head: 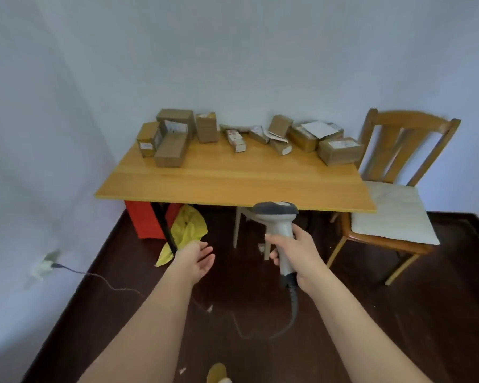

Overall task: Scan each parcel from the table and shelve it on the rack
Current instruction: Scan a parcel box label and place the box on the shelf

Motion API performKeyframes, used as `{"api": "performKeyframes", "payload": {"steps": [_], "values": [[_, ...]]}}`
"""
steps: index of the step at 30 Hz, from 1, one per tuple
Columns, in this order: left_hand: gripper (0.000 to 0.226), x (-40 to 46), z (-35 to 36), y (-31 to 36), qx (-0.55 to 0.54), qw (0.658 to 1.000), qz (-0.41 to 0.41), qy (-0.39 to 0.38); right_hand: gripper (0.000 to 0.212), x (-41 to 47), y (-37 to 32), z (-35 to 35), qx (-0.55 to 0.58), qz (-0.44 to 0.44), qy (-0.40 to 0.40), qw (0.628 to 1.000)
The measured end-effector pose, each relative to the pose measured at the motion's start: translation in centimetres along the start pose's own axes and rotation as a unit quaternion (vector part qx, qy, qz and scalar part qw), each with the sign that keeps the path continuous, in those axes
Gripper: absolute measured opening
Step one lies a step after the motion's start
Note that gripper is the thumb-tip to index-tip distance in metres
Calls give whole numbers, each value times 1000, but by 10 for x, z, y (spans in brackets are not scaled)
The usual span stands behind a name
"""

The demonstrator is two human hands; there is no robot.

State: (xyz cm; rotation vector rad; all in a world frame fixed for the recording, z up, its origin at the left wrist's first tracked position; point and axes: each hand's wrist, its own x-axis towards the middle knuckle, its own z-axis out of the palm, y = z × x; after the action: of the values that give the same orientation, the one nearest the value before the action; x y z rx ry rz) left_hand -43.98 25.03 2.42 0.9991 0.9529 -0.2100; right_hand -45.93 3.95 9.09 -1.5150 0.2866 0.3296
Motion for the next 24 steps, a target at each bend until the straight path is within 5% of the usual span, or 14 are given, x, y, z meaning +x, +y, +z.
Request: {"api": "performKeyframes", "payload": {"steps": [12, 18, 24], "values": [[21, 130, 231, 143, 152, 985, 23, -81, 26, 179, -106, -68, 89, -38, 172, 980], [24, 192, 355, 146, 210, 970, 18, -121, 24, 295, -127, -128, 120, -46, 242, 962], [16, 273, 485, 126, 272, 959, 39, -71, 18, 425, -131, -206, 128, -3, 248, 960]]}}
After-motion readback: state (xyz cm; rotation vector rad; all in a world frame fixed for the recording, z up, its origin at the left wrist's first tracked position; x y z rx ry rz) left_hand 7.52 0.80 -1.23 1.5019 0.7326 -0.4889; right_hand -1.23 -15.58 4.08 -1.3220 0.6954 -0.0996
